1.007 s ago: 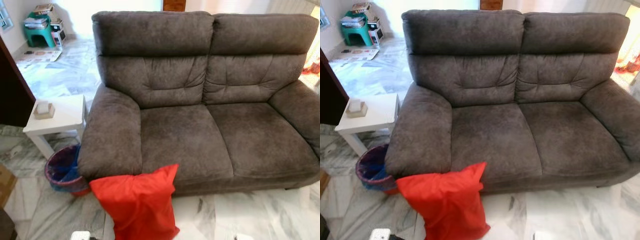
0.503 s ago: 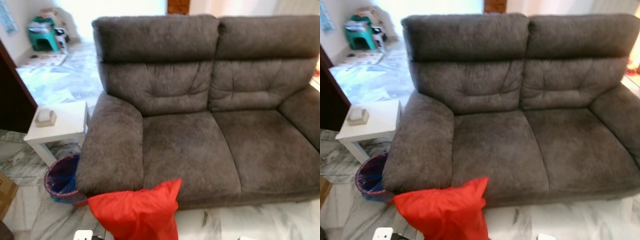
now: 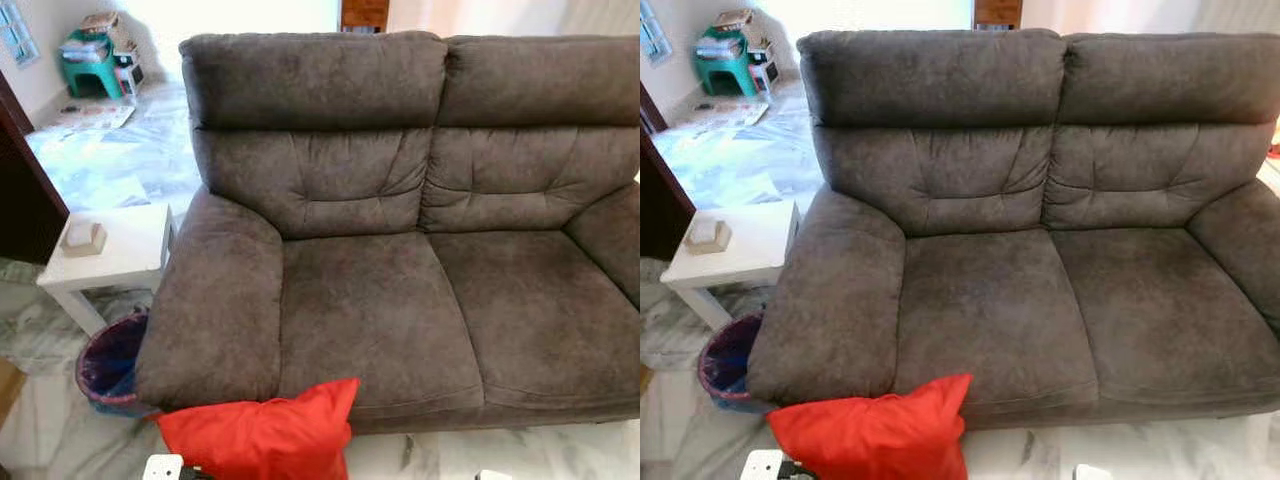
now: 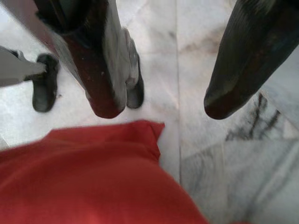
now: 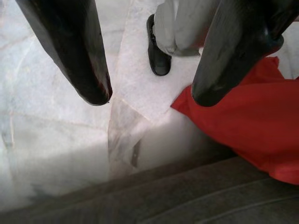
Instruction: Move the pillow to the sofa from floor
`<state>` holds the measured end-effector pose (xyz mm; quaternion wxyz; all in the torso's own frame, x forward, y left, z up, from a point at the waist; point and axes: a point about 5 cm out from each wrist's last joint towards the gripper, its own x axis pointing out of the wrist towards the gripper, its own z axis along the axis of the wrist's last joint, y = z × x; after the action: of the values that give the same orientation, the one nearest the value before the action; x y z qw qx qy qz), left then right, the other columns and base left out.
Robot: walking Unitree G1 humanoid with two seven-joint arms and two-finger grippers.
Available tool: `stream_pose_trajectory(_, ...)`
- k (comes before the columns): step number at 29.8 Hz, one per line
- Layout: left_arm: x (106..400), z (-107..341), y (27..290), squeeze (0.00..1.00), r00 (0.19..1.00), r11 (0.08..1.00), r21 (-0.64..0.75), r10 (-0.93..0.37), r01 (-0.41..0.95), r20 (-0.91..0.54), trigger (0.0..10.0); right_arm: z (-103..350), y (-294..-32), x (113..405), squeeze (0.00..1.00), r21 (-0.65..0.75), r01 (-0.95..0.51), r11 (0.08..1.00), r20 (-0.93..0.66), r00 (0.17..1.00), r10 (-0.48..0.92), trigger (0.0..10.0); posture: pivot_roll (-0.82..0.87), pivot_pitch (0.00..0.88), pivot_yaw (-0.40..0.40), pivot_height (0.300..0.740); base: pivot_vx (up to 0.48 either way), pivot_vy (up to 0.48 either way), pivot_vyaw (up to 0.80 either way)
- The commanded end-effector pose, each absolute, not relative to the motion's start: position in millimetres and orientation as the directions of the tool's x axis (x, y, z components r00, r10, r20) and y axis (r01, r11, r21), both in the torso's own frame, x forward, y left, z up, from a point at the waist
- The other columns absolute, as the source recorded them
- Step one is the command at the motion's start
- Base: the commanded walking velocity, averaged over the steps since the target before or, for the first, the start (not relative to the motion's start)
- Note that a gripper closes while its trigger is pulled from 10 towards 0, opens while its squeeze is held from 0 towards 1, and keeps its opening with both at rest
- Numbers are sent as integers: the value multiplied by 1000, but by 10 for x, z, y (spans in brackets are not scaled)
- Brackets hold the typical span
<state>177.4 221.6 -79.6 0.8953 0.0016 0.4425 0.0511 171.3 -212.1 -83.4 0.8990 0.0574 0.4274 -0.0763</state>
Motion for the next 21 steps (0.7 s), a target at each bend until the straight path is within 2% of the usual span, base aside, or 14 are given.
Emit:
stream_pose_trajectory(1, 1683, -831, 2253, 0, 580, 994, 55, 102, -98, -808, 10000, -862, -2093, 1662, 0, 33, 180, 983, -786, 612, -86, 10000, -36, 93, -6, 740, 0, 0, 800)
stream_pose_trajectory(5, 1686, -829, 2248, 0, 584, 994, 55, 99, -94, -806, 10000, -859, -2095, 1668, 0, 33, 178, 983, -785, 614, -85, 10000, -37, 94, -8, 740, 0, 0, 800)
stream_pose_trajectory(13, 1698, -825, 2241, 0, 589, 994, 51, 99, -98, -802, 10000, -860, -2084, 1669, 0, 43, 181, 983, -785, 614, -79, 10000, -36, 94, -9, 740, 0, -258, 800)
stream_pose_trajectory(21, 1708, -820, 2238, 0, 593, 994, 51, 99, -97, -799, 10000, -861, -2090, 1666, 0, 47, 202, 978, -785, 613, -89, 10000, -37, 94, -8, 740, 0, -257, 0)
